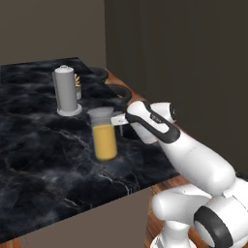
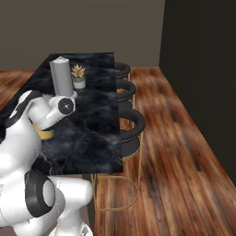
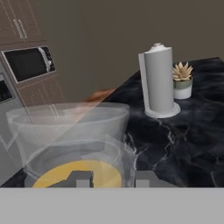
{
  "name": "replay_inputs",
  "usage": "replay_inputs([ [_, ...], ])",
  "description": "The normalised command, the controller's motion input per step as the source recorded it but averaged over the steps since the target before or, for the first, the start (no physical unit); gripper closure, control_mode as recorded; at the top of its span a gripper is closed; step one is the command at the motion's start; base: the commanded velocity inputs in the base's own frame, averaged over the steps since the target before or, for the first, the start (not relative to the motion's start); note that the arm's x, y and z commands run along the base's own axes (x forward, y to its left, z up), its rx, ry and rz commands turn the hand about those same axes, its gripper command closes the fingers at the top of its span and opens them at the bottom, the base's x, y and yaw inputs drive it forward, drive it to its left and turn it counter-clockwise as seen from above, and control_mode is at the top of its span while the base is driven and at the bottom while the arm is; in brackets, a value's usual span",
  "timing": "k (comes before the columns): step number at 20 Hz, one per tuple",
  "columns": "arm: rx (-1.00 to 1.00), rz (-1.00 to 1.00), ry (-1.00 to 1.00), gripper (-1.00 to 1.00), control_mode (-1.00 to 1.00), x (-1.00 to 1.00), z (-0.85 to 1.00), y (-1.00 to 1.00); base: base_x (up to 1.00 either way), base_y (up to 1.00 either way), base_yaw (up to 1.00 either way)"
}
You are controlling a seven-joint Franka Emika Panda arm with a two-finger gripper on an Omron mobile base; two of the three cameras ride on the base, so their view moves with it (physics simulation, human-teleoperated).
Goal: Place the pitcher and cup on the dining counter for serving.
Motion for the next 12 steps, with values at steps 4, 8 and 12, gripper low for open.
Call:
replay_inputs([
  [4,-0.05,0.00,0.00,1.00,-1.00,0.00,-0.31,0.09,0.00,0.00,0.00],
  [8,-0.06,0.01,0.00,1.00,-1.00,0.00,-0.27,0.03,0.00,0.00,0.00],
  [12,-0.07,0.05,0.00,1.00,-1.00,-0.09,-0.30,0.00,0.00,0.00,0.00],
])
